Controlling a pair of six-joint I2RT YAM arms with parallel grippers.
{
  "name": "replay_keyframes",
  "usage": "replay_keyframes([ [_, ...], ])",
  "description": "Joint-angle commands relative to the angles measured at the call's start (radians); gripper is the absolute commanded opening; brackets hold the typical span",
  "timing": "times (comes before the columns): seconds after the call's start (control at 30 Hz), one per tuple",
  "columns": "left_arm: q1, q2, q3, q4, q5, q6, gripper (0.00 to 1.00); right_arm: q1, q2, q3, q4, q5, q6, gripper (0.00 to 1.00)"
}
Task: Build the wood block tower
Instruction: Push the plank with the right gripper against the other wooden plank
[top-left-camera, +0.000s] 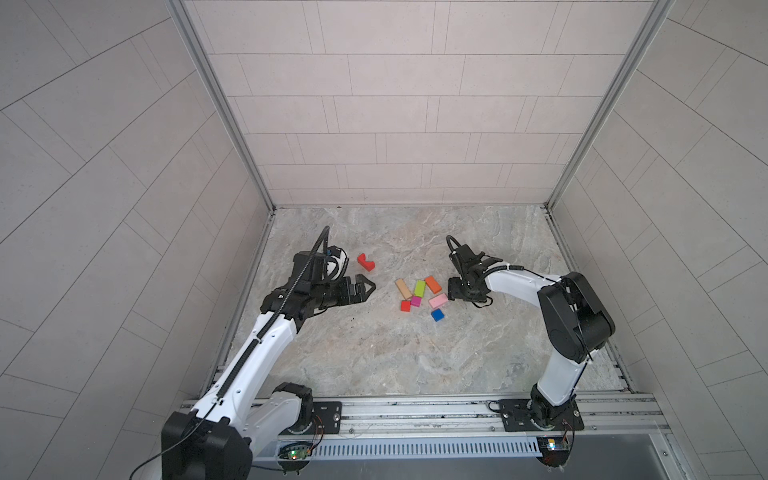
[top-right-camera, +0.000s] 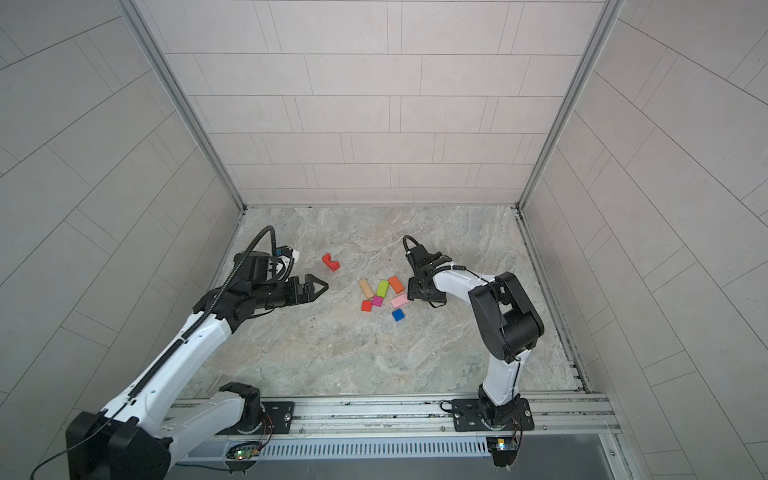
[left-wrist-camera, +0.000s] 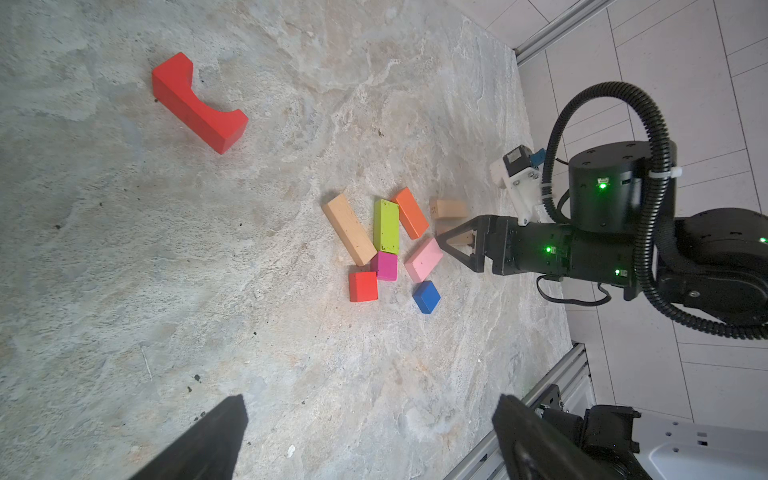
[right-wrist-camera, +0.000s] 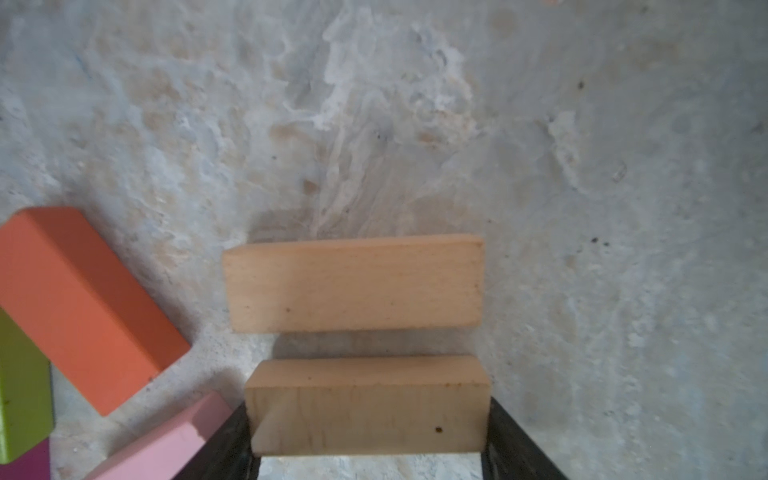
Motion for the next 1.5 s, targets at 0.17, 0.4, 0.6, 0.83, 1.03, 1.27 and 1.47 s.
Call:
replay_keyframes([
  [0.17,0.001,-0.002,-0.010,0.005,-0.005,0.002,1.00,0.002,0.057,0.039,-0.041,0.018,0.028,0.58],
  [0.4,0.001,-0.003,-0.010,0.006,-0.005,0.002,1.00,0.001,0.073,0.070,-0.089,0.045,-0.003,0.59],
  [0.6,0.001,-0.005,-0.011,0.006,-0.004,0.002,1.00,0.001,0.086,0.085,-0.107,0.051,-0.028,0.61],
  [0.83,0.000,-0.005,-0.011,0.005,-0.005,0.003,1.00,0.000,0.100,0.097,-0.108,0.043,-0.033,0.62],
  [1.03,0.001,-0.005,-0.012,0.005,-0.006,0.003,1.00,-0.002,0.109,0.104,-0.108,0.045,-0.029,0.63],
  [1.27,0.001,-0.009,-0.011,0.005,-0.004,0.002,1.00,-0.006,0.111,0.106,-0.107,0.060,-0.021,0.63],
  [1.47,0.001,-0.010,-0.012,0.005,-0.005,0.002,1.00,-0.010,0.111,0.105,-0.103,0.065,-0.008,0.63],
])
